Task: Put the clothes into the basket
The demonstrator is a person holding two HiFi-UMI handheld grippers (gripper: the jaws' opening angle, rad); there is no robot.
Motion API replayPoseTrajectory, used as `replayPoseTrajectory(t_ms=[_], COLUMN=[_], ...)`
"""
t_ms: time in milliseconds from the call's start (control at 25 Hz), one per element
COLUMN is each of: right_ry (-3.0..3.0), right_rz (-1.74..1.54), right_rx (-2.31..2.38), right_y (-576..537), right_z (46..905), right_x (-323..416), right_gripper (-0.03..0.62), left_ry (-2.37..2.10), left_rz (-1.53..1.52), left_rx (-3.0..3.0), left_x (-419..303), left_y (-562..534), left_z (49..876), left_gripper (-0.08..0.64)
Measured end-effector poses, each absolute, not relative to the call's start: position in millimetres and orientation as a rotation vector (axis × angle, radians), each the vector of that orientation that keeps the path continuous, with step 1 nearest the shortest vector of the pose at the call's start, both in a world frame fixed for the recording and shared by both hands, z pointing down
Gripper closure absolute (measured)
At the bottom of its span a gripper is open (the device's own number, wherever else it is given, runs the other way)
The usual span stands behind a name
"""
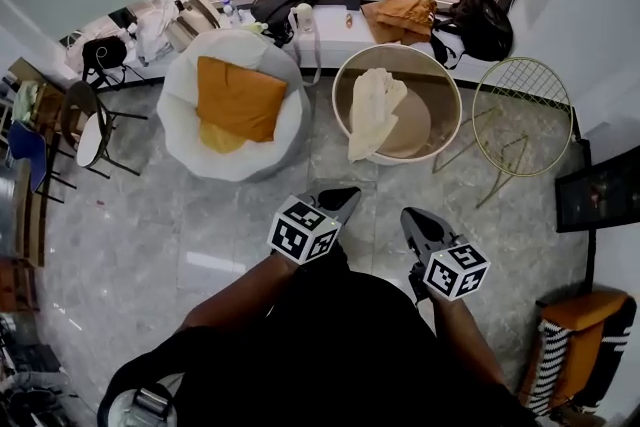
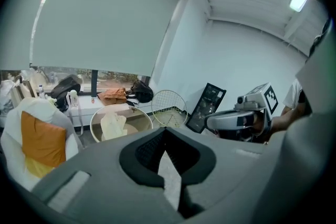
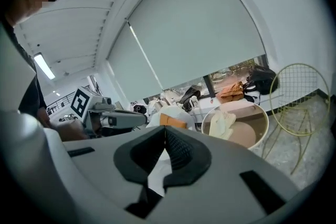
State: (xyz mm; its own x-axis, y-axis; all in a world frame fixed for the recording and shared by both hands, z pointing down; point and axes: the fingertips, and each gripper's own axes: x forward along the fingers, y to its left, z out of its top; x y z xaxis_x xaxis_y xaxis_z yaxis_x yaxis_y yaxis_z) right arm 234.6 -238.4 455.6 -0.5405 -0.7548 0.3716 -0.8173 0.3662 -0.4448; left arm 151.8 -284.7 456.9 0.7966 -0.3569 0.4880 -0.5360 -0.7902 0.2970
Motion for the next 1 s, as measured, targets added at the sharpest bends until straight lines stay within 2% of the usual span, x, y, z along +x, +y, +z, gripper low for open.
replayPoseTrajectory(t_ms=[400,1000], right_ry=[-2.412,-2.358], right_rz=[0.941,0.97], right_rx=[1.524,1.57], right_y=[-352,-429], right_z=[455,470], right_x=[224,213], right_gripper=[0.577,0.577], left_ry=[-0.575,-0.534], left_rz=[0.624,0.68], left_rx=[2.596,2.541], left_x=[131,110], left_y=[-384,-461], left_z=[458,481], left_gripper=[0.56,0.56])
